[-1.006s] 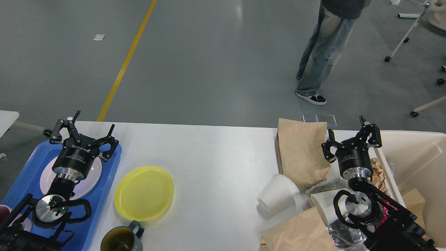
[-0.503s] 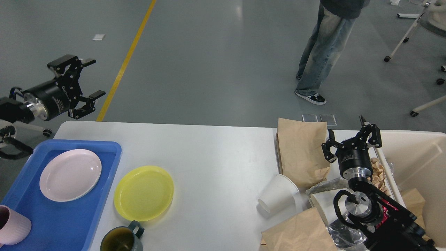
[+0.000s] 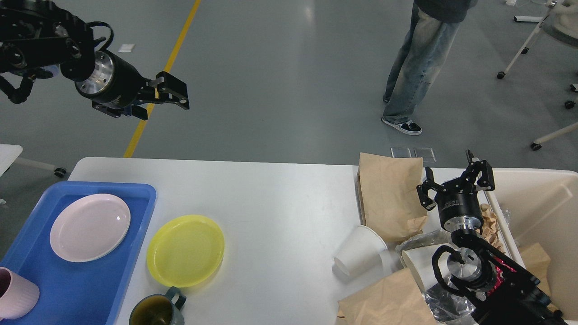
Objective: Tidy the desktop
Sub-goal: 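Raise the left gripper off the blue tray and swing it outward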
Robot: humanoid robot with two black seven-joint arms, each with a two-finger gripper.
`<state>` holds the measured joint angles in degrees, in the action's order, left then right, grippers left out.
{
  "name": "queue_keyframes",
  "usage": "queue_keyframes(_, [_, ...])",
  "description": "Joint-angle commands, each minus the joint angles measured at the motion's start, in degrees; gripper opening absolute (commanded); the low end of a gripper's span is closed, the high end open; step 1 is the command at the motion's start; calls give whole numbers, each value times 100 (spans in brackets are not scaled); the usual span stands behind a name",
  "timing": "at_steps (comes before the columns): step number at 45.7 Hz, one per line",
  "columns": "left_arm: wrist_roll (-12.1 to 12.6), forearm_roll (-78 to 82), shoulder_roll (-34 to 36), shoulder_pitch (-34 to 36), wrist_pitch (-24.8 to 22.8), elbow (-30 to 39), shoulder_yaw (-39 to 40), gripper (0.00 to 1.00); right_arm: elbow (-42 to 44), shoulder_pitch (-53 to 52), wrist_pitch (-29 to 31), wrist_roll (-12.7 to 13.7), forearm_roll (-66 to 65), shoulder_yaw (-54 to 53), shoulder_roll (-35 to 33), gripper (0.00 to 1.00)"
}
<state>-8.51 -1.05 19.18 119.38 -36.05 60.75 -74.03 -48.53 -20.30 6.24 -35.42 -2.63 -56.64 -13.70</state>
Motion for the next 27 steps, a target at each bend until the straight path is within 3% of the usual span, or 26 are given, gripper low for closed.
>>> queue_keyframes(1, [-107, -299, -677, 876, -289, 1034, -638, 96, 2, 0, 0, 0, 0, -5, -1, 100])
queue_keyframes(7, [-99, -957, -1144, 1579, -333, 1430, -991, 96, 11, 0, 0, 0, 0, -5, -1, 100])
queue_keyframes(11, [-63, -1064, -1347, 1974, -333, 2044, -1044, 96, 11, 0, 0, 0, 0, -5, -1, 100])
queue_keyframes(21, [-90, -1169, -1592, 4083, -526, 3786, -1096, 96, 11, 0, 0, 0, 0, 4, -1, 100])
queue_keyframes(27, [-72, -1275, -1865, 4278, -1017, 3936, -1193, 94, 11, 0, 0, 0, 0, 4, -1, 100])
